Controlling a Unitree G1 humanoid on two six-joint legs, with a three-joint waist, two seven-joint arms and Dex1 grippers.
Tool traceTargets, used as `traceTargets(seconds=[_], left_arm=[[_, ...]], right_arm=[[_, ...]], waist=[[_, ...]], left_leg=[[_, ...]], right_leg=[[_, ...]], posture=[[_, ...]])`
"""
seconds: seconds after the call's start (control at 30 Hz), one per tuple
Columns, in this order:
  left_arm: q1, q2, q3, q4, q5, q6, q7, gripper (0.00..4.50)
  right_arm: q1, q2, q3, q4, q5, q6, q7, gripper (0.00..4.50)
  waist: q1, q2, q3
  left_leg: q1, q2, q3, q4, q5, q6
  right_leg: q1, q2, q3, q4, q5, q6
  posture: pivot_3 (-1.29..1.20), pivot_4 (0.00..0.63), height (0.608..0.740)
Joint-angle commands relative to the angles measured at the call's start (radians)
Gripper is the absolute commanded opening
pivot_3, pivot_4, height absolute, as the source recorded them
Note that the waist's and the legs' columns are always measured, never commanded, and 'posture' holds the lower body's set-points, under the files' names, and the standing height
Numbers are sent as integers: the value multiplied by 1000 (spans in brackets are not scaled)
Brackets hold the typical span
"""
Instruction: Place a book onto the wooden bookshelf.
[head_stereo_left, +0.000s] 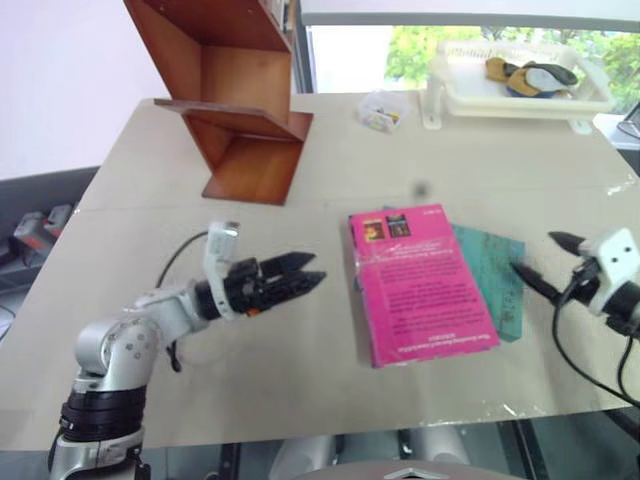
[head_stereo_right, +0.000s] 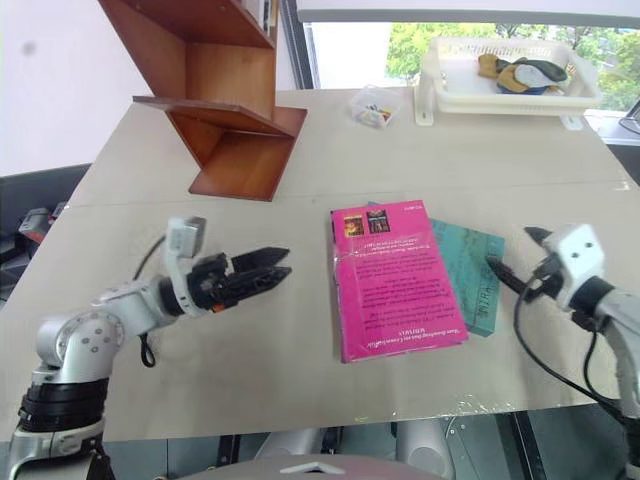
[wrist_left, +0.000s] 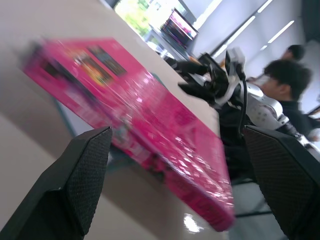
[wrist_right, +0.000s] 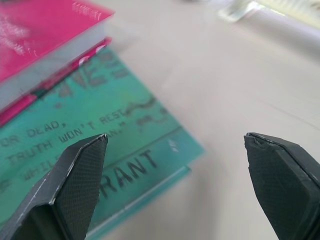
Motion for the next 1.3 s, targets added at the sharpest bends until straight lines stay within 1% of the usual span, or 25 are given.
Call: traceTargets(seconds=[0.03,0.1,0.17,0.23,0.33,0.4,0.53,0.63,0.8,0.9,1.13,1.27,1.3], left_arm=[[-26,-16,-14,14,-97,118,70,4475],[-42,3,-42,38,-84,168,79,4475],[-56,21,-57,62,-76,204,71,4475],[-84,16,-48,119,-111,258,73,4475],[-126,1,-69,183,-102,302,72,4475],[-147,-19,-80,215,-97,330,84,4475],[-191,-104,-95,316,-72,373,124,4475],[-218,-168,-83,386,-68,391,144,4475],[-233,-267,-92,475,-13,385,199,4475],[-245,-323,-61,508,-18,406,227,4475],[-251,-379,-33,520,-27,483,240,4475],[-250,-399,-13,497,-43,522,239,3421],[-251,-401,-6,492,-53,533,238,3307]], right_arm=[[92,-47,-174,-167,184,66,113,4500],[171,-64,-257,-241,286,107,186,4500],[238,-91,-322,-296,395,189,223,4500],[311,-91,-391,-354,477,220,270,4500],[446,-122,-482,-429,492,269,355,4500],[488,-138,-515,-454,489,282,369,4500],[514,-155,-552,-493,480,292,363,4500],[515,-156,-562,-504,486,301,356,4500],[530,-152,-589,-505,475,311,357,4500],[537,-150,-600,-509,479,317,353,4500],[538,-149,-613,-513,482,323,339,4500],[532,-154,-610,-507,478,325,336,4500],[529,-156,-606,-505,476,324,335,4500]], waist=[[0,0,0],[0,-1,0],[-2,-1,0],[-1,-1,0],[6,-1,0],[9,-2,0],[15,-5,0],[17,-7,1],[18,-7,1],[22,-7,0],[25,-7,0],[25,-7,0],[25,-7,0]], left_leg=[[0,0,0,0,0,0],[2,0,0,1,0,0],[5,0,0,0,0,0],[7,0,1,0,0,1],[8,0,1,0,-1,1],[8,0,1,0,-1,1],[8,0,1,0,0,1],[8,0,1,0,0,0],[7,0,1,0,0,0],[7,-1,0,0,0,0],[7,-1,0,0,0,0],[7,-1,0,0,0,0],[7,-1,0,0,0,0]], right_leg=[[0,0,1,0,0,0],[2,0,1,1,0,0],[5,1,1,1,0,0],[7,0,0,0,0,0],[9,1,-2,0,0,0],[9,1,-2,0,0,0],[9,0,-2,0,0,1],[9,0,-2,0,0,1],[9,-1,-1,-1,0,1],[9,-1,0,-2,0,1],[9,-1,-1,-2,0,1],[9,-1,-1,-2,0,1],[9,-1,-1,-2,0,1]], posture=[[0,150,740],[0,150,740],[0,150,740],[0,150,740],[0,150,740],[0,150,740],[0,150,740],[0,150,740],[0,150,740],[0,150,740],[0,150,740],[0,150,740],[0,150,740]])
